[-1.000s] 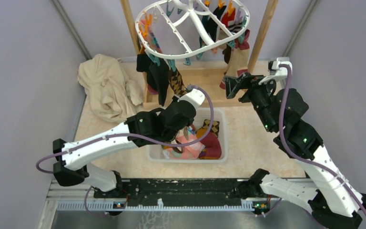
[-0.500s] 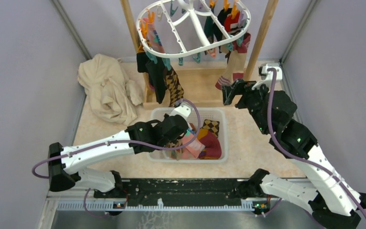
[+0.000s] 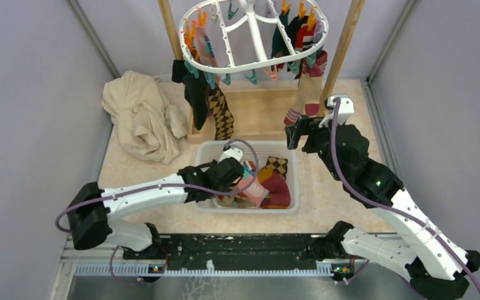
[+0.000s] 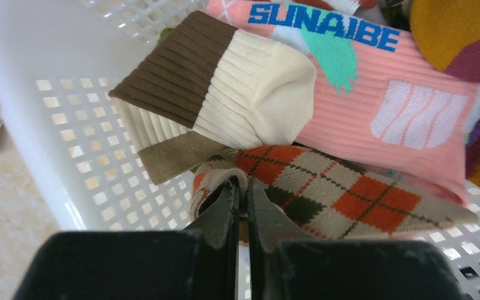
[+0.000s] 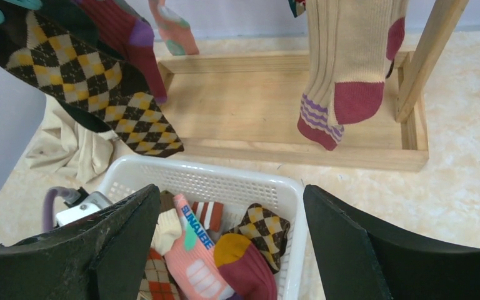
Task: Remove the socks clipped to the hanger
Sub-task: Place the sock in the bin.
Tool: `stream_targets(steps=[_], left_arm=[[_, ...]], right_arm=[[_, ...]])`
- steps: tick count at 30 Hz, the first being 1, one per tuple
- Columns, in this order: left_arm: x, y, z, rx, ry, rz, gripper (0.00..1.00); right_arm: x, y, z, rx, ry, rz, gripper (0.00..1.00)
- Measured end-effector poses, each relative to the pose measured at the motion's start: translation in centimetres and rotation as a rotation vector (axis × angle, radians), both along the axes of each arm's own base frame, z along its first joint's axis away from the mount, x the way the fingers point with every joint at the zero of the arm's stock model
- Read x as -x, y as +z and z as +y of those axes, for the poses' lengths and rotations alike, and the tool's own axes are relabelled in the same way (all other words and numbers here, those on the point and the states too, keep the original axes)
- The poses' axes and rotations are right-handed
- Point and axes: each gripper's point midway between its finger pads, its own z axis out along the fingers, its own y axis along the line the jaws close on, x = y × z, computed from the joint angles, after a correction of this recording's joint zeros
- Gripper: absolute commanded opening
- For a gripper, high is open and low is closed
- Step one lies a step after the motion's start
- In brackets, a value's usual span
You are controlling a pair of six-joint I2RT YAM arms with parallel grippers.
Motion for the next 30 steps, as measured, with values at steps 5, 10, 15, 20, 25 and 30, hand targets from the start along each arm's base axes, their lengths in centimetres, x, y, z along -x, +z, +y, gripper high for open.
stream_targets(steps=[5,10,15,20,25,30], left_arm=[[0.0,-2.3,-0.3,-0.029,0.005,0.039,0.26],[0.0,-3.5,-0.8,-0.037,0.002,0.064,0.43],[0.0,-4.0,-0.9,-0.049,-0.001,0.082,0.61],[-0.3,-2.6,-1.6,-0.028,-0.007,0.073,0.96],[-0.7,0.2,-2.5,0.011,-0.018,0.047,0.99],[-1.0,2.7,-3.2,0.033,-0.027,0.016,0.99]], right_arm=[[0.0,-0.2,-0.1,0.000,-0.005,0.005,0.85],[-0.1,-0.2,-0.3,-0.018,-0.019,0.012,0.85],[-0.3,-0.6,-0.6,-0.032,-0.039,0.024,0.86],[-0.8,-2.2,-1.9,-0.030,-0.099,0.079,0.86],[-1.9,-2.7,-4.1,-0.062,-0.175,0.109,0.85],[-2.9,-3.6,-3.5,-0.073,-0.151,0.149,0.84]])
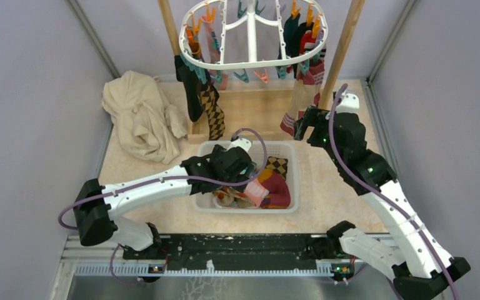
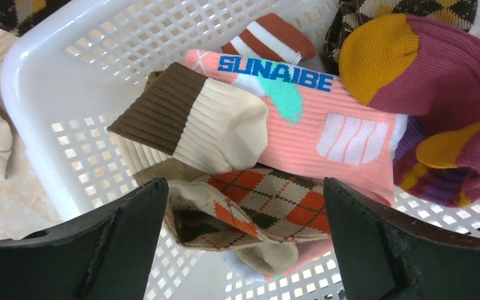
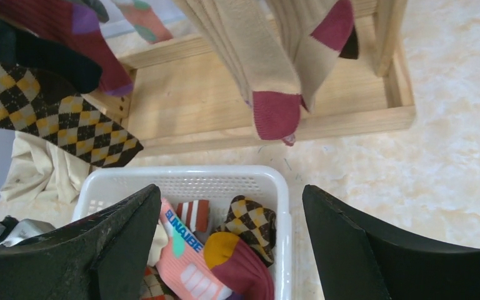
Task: Remove the socks clipped to the hanger
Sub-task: Place the sock in the bin.
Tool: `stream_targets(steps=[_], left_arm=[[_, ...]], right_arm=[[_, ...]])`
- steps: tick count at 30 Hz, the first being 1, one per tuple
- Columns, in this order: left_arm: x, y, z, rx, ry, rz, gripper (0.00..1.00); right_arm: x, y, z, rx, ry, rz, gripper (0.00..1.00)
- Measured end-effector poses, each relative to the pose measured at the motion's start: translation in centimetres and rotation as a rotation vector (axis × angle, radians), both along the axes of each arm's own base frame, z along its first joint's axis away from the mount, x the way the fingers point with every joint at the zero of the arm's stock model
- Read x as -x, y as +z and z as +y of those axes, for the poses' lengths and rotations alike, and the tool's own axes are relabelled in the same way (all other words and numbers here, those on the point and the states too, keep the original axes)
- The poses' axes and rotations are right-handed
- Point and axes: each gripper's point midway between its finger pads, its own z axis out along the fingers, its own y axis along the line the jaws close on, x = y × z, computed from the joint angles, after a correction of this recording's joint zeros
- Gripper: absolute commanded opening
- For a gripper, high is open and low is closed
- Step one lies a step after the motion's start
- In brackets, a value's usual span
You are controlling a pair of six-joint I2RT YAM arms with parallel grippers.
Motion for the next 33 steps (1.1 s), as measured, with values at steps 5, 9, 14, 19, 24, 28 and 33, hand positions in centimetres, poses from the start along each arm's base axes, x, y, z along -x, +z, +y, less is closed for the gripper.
stream_targets(steps=[5,9,14,19,24,28,33], left_arm=[[0.3,1.5,0.4,0.009,-0.015,-0.015,0.99],[0.4,1.8,0.8,0.001,-0.014,-0.019,0.99],[0.5,1.7,1.2,-0.015,-0.011,-0.015,0.99],[0.4,2.0,1.5,-0.016,-0.005,-0.025,0.99],[0.3,3.2,1.8,0.010,0.001,-0.052,0.99],[0.3,4.1,2.2,0.035,0.008,-0.073,0.99],[0.5,3.7,2.9,0.025,0.008,-0.079,0.99]], right_arm=[[-1.1,-2.2,1.7,0.002,0.054,0.043,0.84],[-2.0,-3.9,2.6,0.007,0.071,0.069,0.84],[-4.2,-4.5,2.9,-0.030,0.041,0.063,0.83],[-7.3,-5.1,1.5,-0.092,-0.040,0.063,0.82],[-10.0,-6.4,-0.6,-0.146,-0.119,0.083,0.82],[-11.3,-7.0,-1.5,-0.169,-0.148,0.091,0.82],[-12.6,-7.3,-2.2,-0.183,-0.165,0.096,0.82]])
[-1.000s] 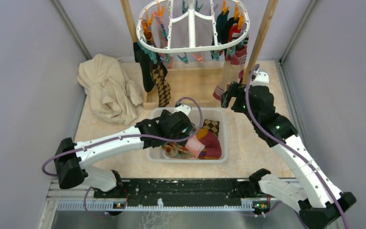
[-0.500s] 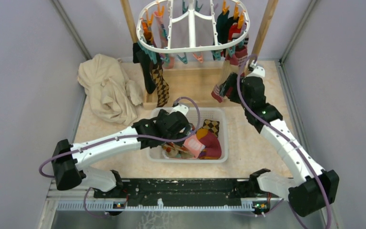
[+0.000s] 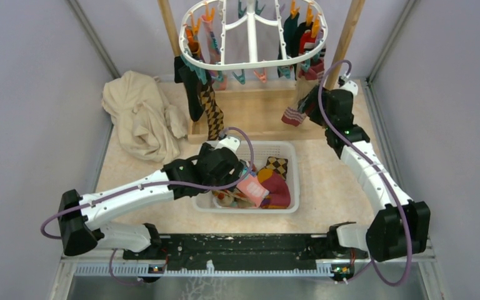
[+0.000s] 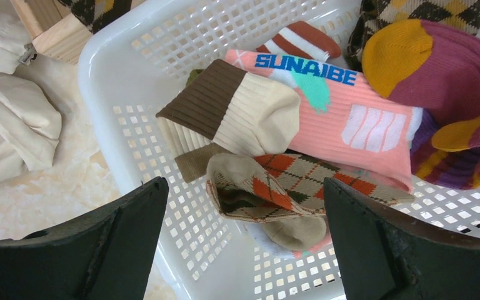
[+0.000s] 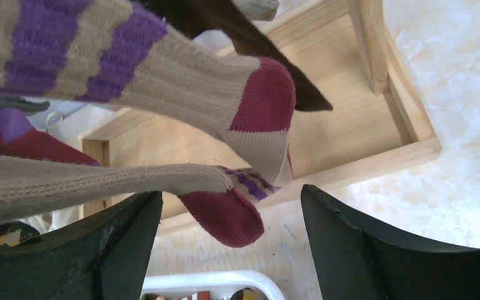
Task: Remove the socks clipped to the hanger
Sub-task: Place the sock in the bin, then remove the sock from the hanger.
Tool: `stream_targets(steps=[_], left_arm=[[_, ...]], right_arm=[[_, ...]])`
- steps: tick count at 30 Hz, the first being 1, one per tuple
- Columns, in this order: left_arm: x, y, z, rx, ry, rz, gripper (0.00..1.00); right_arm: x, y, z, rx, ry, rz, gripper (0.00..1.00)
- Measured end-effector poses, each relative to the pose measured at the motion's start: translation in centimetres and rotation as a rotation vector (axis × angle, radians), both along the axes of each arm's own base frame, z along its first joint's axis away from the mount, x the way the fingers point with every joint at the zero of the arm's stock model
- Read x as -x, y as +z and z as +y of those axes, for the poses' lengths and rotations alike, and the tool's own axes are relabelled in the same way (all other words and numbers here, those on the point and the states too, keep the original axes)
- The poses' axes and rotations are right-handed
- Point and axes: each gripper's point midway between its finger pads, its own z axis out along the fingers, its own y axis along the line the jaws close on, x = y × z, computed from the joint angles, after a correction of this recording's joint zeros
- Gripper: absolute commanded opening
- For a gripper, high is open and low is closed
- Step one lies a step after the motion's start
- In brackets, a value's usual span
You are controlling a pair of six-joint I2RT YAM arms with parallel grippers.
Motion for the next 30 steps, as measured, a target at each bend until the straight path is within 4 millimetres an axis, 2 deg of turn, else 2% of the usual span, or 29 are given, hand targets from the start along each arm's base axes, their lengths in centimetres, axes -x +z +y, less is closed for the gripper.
stream_targets(steps=[14,19,30], left_arm=[[0.0,-0.3,0.5,-0.009,0.004,-0.012,0.99],[0.0,-0.4,0.6,-0.014,0.007,-0.013,0.99],[0.0,-0.4,0.6,-0.013,0.007,-0.013,0.99]], right_arm=[[-3.2,2.2,-3.2,-0.020,-0.072,-0.054,0.82],[-3.7,2.9,-4.4,-0.026,-0.091,-0.072,0.82],[-3.9,3.2,-6.6,-0.031,-0.131,-0.076,0.82]])
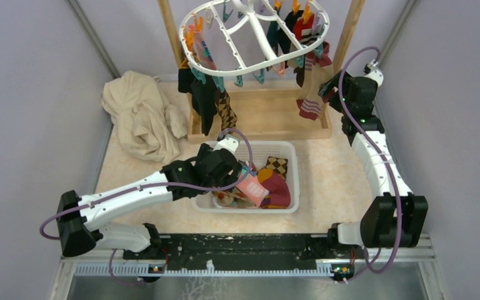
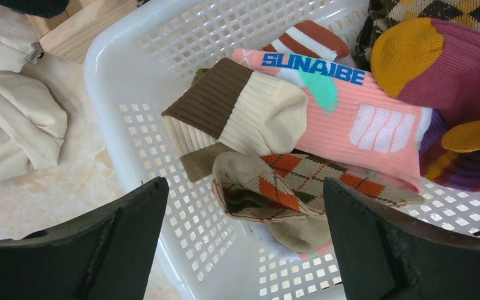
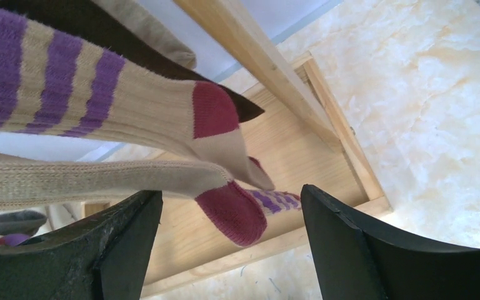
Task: Remove the socks clipped to the hanger
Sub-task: Remove the sock from the hanger.
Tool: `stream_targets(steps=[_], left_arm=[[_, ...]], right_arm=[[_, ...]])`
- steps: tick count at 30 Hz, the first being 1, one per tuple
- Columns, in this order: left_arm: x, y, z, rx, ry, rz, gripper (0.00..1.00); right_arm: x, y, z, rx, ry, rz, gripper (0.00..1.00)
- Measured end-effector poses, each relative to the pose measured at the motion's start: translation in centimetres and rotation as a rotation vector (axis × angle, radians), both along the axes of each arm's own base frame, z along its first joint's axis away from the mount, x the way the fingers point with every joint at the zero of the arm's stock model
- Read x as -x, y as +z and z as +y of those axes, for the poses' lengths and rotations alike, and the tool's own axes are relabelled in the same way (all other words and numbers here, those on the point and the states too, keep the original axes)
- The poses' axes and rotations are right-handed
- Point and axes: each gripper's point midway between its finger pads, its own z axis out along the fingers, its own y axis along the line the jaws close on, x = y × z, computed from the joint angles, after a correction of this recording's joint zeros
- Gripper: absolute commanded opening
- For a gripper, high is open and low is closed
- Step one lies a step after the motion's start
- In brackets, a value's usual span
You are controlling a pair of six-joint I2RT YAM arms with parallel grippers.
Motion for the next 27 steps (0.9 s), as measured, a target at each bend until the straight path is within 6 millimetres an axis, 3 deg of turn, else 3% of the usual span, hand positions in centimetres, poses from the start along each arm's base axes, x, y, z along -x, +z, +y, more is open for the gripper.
stream_targets(steps=[7,13,20,27], left_arm=[[0.0,0.0,0.0,0.000,0.000,0.000,0.99],[0.1,0.2,0.2,0.005,0.004,0.001,0.99],[0.2,0.2,0.2,0.007,0.005,0.002,0.99],[0.1,0.2,0.2,0.008,0.004,0.001,0.99]], right_arm=[[0.2,0.4,-1.9,-0.002,-0.040,-0.006,0.82],[1.4,2.0,-1.8,0.001,-0.032,-0.038,0.82],[2.9,3.7,-0.6,-0.010,0.031,-0.070,0.80],[3.6,3.7,2.1,-0.055,0.174,-0.060,0.76]])
